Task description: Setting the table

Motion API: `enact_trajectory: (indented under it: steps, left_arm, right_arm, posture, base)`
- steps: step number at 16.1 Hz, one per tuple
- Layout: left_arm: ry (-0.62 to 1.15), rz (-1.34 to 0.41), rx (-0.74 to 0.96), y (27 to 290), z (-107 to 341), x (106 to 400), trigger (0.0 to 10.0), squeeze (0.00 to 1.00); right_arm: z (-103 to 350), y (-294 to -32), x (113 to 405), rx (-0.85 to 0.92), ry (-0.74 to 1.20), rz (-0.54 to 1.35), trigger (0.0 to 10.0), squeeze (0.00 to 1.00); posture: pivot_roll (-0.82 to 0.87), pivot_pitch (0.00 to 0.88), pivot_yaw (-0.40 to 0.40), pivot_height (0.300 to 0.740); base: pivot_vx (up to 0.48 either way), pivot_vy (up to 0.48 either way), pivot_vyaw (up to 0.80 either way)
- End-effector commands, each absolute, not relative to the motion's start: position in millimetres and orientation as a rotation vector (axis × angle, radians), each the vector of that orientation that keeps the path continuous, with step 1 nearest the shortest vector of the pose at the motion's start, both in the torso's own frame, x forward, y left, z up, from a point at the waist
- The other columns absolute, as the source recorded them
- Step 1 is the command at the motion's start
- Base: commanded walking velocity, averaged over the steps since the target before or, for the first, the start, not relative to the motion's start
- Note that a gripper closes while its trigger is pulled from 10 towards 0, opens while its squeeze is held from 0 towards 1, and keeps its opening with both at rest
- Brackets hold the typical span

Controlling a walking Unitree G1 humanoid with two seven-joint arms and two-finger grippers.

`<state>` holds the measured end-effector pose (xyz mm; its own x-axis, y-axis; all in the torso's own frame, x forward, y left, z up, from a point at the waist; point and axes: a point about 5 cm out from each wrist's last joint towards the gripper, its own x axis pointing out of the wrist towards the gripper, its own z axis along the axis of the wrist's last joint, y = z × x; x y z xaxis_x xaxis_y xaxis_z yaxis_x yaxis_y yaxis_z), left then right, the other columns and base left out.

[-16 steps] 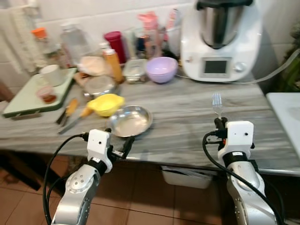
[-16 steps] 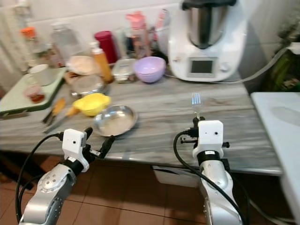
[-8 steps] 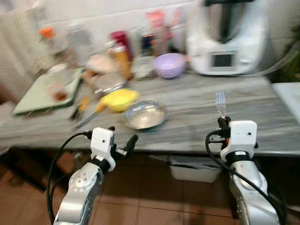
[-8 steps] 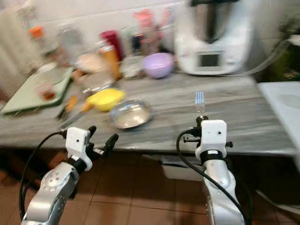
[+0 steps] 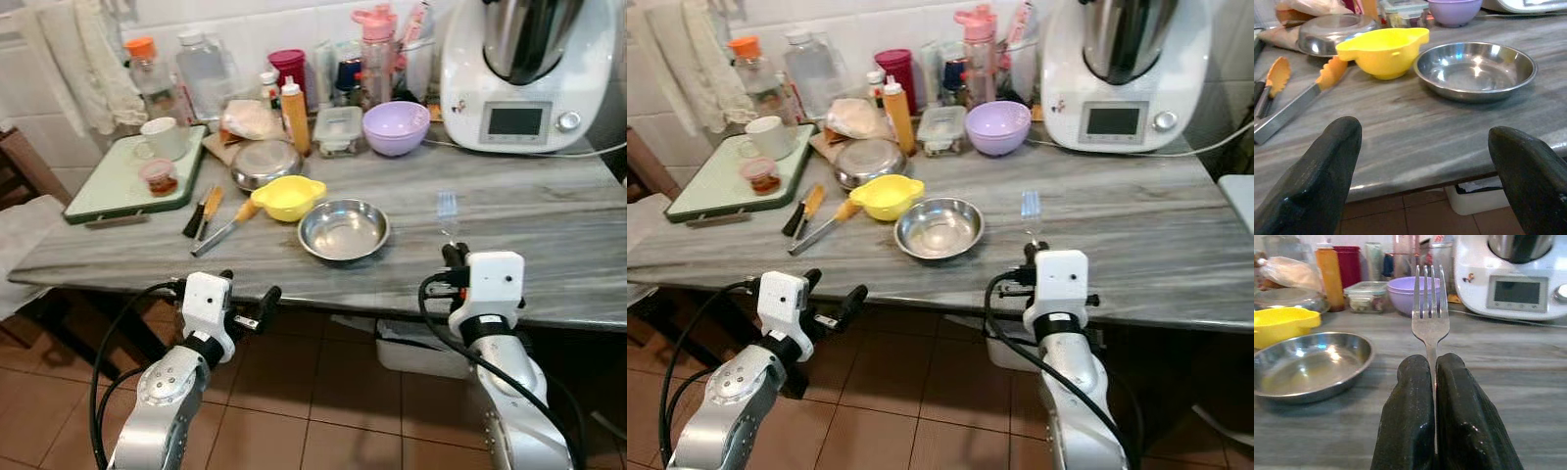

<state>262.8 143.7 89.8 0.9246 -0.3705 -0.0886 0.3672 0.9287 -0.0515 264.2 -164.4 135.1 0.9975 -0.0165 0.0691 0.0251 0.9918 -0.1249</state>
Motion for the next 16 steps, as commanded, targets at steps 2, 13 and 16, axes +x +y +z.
enact_trajectory:
  steps: [2,13,16]
  left_arm:
    - [0.062,-0.417,-0.029,141.8,97.6,262.9,10.0,0.00]
    - [0.072,-0.445,-0.037,139.3,96.4,261.7,10.0,0.00]
    - [0.073,-0.450,-0.037,138.8,95.8,261.6,10.0,0.00]
  right_arm:
    - [137.7,-162.0,265.5,-0.119,-0.083,-0.012,10.0,0.00]
    - [135.2,-162.8,262.8,-0.097,-0.068,-0.016,10.0,0.00]
    - [135.1,-163.0,263.4,-0.097,-0.066,-0.013,10.0,0.00]
  posture:
    - [-0.07,0.009,0.143,0.740]
    - [-0.07,0.012,0.146,0.740]
    - [-0.07,0.011,0.145,0.740]
  base:
    - [0.000,0.000,0.00]
    - [0.000,0.000,-0.10]
    - [0.256,0.000,-0.53]
